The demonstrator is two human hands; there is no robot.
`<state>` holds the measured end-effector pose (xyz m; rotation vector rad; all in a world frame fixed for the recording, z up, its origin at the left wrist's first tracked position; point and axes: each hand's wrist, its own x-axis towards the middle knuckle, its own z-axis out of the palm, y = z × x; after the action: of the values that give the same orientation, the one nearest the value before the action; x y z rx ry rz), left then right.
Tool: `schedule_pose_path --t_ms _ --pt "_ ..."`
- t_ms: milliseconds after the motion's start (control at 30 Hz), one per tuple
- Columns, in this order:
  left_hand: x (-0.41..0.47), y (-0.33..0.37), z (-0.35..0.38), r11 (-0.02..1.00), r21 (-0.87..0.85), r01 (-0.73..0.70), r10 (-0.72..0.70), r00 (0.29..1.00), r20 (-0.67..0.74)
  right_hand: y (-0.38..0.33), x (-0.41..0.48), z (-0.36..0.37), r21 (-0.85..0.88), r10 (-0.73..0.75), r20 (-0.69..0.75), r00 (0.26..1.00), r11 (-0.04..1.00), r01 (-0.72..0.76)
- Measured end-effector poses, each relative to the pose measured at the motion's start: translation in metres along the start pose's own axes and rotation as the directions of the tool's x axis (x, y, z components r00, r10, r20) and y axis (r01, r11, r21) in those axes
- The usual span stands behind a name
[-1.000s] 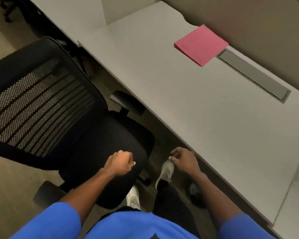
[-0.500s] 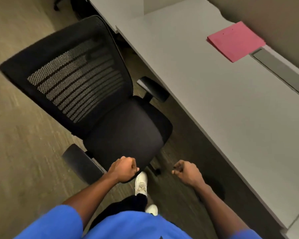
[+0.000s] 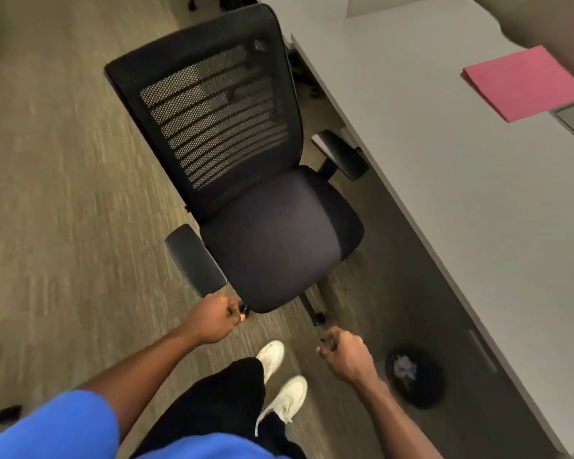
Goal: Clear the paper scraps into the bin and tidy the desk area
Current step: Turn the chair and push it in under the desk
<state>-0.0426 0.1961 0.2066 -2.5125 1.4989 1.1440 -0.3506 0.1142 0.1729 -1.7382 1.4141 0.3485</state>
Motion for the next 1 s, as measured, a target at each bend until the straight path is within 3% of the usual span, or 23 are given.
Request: schedule_pose_path --t_ms 333,700,833,1000 --pt "-0.001 -0.043 -0.064 0.996 -0.067 0.056 -0.063 0.993 -0.103 -0.062 -0.003 0.045 -0.082 -0.087 0.035 0.996 0.993 0.09" --pt "0.09 -0.145 -0.204 0.998 -0.041 -0.037 0.027 0.975 -0.219 -0.2 0.062 0.085 -0.038 -0.072 -0.096 0.993 0.997 0.069" --pt "0.129 -0.161 -0.272 0.987 -0.149 -0.055 0.002 0.944 -0.331 -0.26 0.09 0.103 0.002 -0.059 -0.155 0.986 0.998 0.06" --pt "0.171 -0.157 -0.35 0.848 -0.471 -0.244 0.052 0.922 -0.384 -0.326 0.119 0.129 -0.211 -0.127 -0.226 0.966 0.974 0.078"
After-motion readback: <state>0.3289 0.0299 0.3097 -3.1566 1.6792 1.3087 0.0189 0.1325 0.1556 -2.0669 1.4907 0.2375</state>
